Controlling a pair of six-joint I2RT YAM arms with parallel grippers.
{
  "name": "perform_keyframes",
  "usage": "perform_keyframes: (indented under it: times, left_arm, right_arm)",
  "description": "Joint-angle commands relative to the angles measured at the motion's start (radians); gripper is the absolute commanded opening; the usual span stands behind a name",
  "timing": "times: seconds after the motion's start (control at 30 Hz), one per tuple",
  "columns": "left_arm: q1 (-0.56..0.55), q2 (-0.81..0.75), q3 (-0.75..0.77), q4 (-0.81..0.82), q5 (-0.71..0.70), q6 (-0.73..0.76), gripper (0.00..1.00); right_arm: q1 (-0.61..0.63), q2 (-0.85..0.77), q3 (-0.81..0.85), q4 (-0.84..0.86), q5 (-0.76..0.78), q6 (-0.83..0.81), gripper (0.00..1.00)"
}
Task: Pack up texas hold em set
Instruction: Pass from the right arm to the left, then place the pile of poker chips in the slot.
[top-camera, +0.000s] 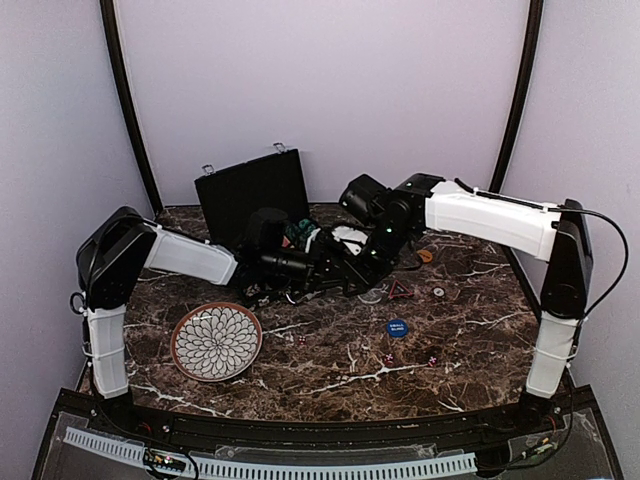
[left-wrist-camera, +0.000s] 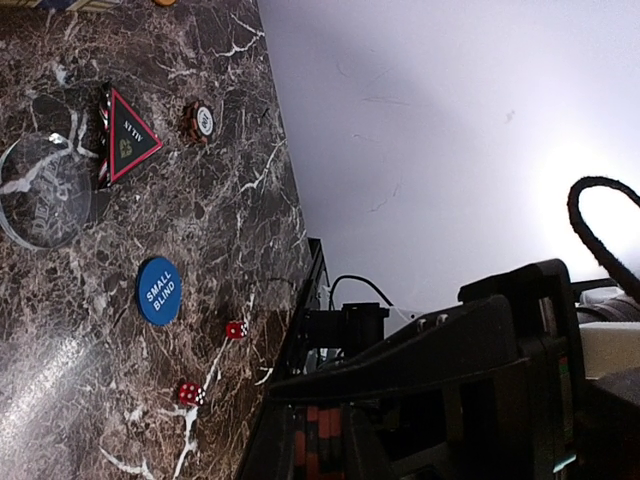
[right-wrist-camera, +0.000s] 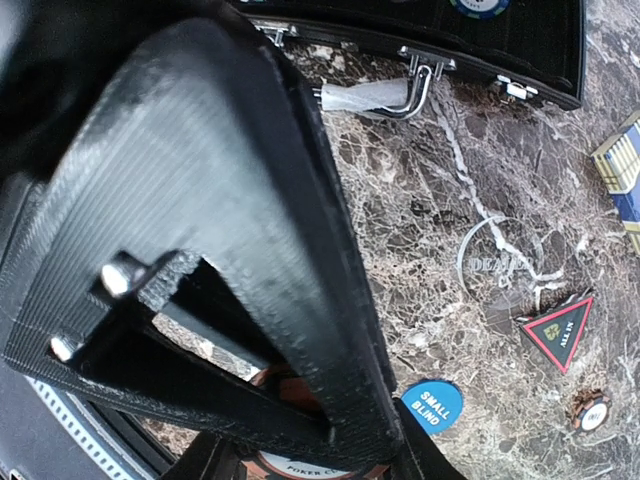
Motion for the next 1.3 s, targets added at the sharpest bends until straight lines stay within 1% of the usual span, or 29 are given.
perform_keyframes:
  times: [0.0, 0.17, 0.23, 0.33, 0.5, 0.57, 0.6, 0.63, 0.67, 0.7, 0.73, 0.77, 0.8, 0.83, 0.87, 0.9, 0.93, 0.97, 1.0, 1.03, 1.07, 1.1, 1.17, 1.27]
  left_arm:
    - [-0.004, 0.005, 0.016, 0.08, 0.057, 0.015, 0.0]
    - [0.008, -0.003, 0.008, 0.076, 0.054, 0.029, 0.0]
    - [0.018, -0.012, -0.004, 0.073, 0.05, 0.037, 0.0]
    - [0.044, -0.035, -0.031, 0.062, 0.045, 0.05, 0.0]
    - [0.115, -0.091, -0.076, 0.013, 0.033, 0.11, 0.0]
    - [0.15, -0.127, -0.075, -0.071, 0.01, 0.195, 0.0]
    - [0.163, -0.14, -0.07, -0.159, -0.02, 0.284, 0.0]
    - [0.186, -0.168, -0.054, -0.206, -0.038, 0.333, 0.0]
    - [0.197, -0.182, -0.043, -0.306, -0.084, 0.437, 0.0]
    - [0.216, -0.207, -0.016, -0.359, -0.11, 0.49, 0.0]
    - [0.224, -0.218, 0.002, -0.47, -0.174, 0.606, 0.0]
    - [0.238, -0.237, 0.041, -0.521, -0.213, 0.66, 0.0]
    - [0.242, -0.244, 0.062, -0.637, -0.291, 0.773, 0.0]
    - [0.248, -0.252, 0.104, -0.689, -0.331, 0.824, 0.0]
    - [0.249, -0.253, 0.125, -0.77, -0.402, 0.928, 0.0]
    - [0.251, -0.251, 0.167, -0.81, -0.431, 0.98, 0.0]
    - [0.251, -0.246, 0.188, -0.877, -0.482, 1.064, 0.0]
    - [0.253, -0.233, 0.232, -0.91, -0.506, 1.102, 0.0]
    - [0.253, -0.224, 0.255, -0.972, -0.55, 1.178, 0.0]
    - [0.254, -0.204, 0.298, -1.026, -0.568, 1.21, 0.0]
    - [0.254, -0.184, 0.317, -1.048, -0.602, 1.268, 0.0]
    - [0.255, -0.173, 0.352, -1.085, -0.621, 1.291, 0.0]
    - [0.256, -0.141, 0.389, -1.124, -0.665, 1.388, 0.0]
    - [0.257, -0.092, 0.423, -1.159, -0.716, 1.481, 0.0]
  right_arm:
    - [0.001, -0.015, -0.023, 0.026, 0.012, -0.005, 0.39]
    - [-0.001, -0.061, -0.049, 0.06, 0.01, -0.005, 0.65]
    - [-0.005, -0.09, -0.063, 0.082, -0.005, -0.002, 0.73]
    - [-0.018, -0.126, -0.077, 0.106, -0.031, 0.005, 0.79]
    - [-0.047, -0.181, -0.114, 0.144, -0.086, 0.01, 0.83]
    - [-0.06, -0.199, -0.132, 0.154, -0.089, 0.015, 0.84]
    - [-0.068, -0.207, -0.143, 0.157, -0.087, 0.016, 0.84]
    - [-0.076, -0.213, -0.154, 0.161, -0.086, 0.016, 0.84]
    - [-0.083, -0.219, -0.165, 0.166, -0.086, 0.018, 0.84]
    - [-0.09, -0.225, -0.176, 0.171, -0.086, 0.02, 0.84]
    - [-0.095, -0.231, -0.186, 0.178, -0.089, 0.02, 0.84]
    - [-0.099, -0.235, -0.196, 0.184, -0.091, 0.02, 0.84]
    - [-0.103, -0.24, -0.204, 0.193, -0.096, 0.02, 0.84]
    - [-0.106, -0.243, -0.211, 0.197, -0.098, 0.018, 0.84]
    - [-0.108, -0.245, -0.218, 0.205, -0.101, 0.017, 0.84]
    - [-0.11, -0.248, -0.225, 0.212, -0.104, 0.016, 0.84]
    - [-0.112, -0.249, -0.232, 0.22, -0.108, 0.013, 0.84]
    - [-0.115, -0.248, -0.238, 0.224, -0.112, 0.01, 0.84]
    - [-0.117, -0.246, -0.241, 0.228, -0.116, 0.007, 0.84]
    - [-0.118, -0.243, -0.241, 0.228, -0.118, 0.002, 0.84]
    - [-0.119, -0.239, -0.241, 0.228, -0.119, -0.002, 0.84]
    - [-0.12, -0.237, -0.243, 0.228, -0.12, -0.007, 0.84]
    - [-0.123, -0.237, -0.25, 0.23, -0.121, -0.014, 0.84]
    - [-0.13, -0.242, -0.269, 0.243, -0.129, -0.019, 0.84]
